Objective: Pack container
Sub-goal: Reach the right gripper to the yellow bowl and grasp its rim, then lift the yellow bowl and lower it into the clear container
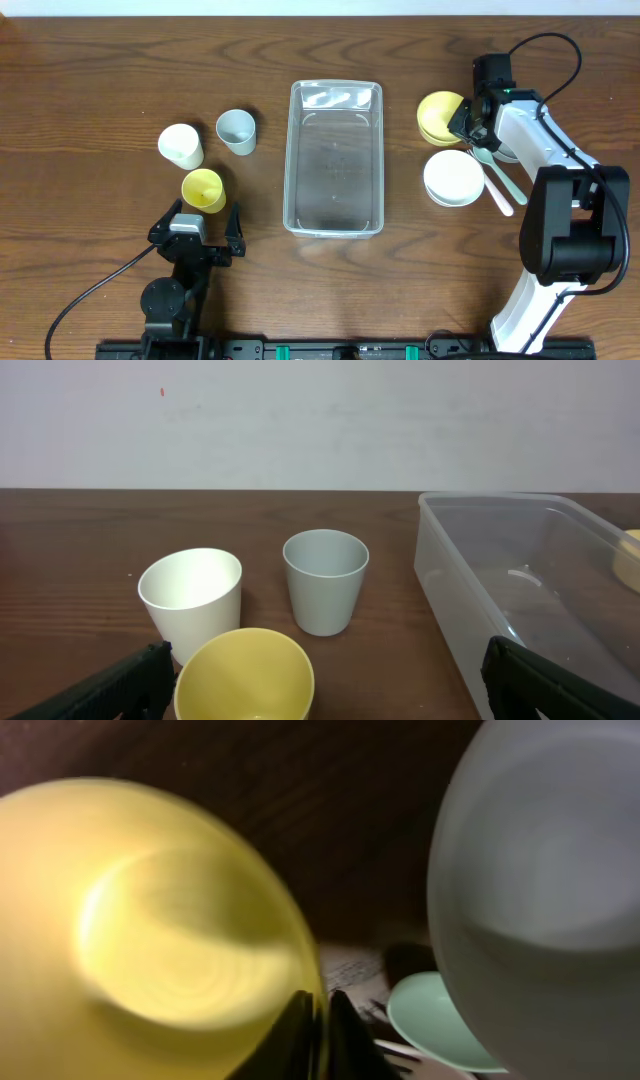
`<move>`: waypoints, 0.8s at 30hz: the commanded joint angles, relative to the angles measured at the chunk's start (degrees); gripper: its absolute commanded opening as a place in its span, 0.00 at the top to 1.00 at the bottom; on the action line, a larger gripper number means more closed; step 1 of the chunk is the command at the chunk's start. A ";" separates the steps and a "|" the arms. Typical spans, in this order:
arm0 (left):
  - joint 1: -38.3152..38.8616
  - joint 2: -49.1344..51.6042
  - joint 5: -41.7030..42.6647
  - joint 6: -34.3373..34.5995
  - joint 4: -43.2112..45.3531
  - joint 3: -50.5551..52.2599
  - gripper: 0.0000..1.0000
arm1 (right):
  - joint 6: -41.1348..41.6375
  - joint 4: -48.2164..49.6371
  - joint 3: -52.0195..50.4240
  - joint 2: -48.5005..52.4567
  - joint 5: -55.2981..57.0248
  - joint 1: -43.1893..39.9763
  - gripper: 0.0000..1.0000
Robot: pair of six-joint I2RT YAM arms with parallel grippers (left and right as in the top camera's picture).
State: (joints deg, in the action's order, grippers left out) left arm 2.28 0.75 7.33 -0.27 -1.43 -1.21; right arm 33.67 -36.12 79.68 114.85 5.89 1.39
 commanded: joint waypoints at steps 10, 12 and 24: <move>-0.24 -0.04 1.05 -0.79 -1.92 0.98 0.02 | -3.56 -0.11 -0.76 -0.35 0.31 -0.24 0.99; -0.24 -0.04 1.05 -0.79 -1.95 0.98 0.02 | -4.98 -0.11 -0.74 -0.37 0.28 -0.26 0.99; -0.24 -0.04 1.05 -0.79 -1.95 0.98 0.02 | -12.57 -0.94 0.04 -5.84 -6.84 -0.26 0.99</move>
State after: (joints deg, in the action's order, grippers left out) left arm 2.28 0.75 7.33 -0.30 -1.43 -1.21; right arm 24.23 -36.91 79.68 112.57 1.89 1.39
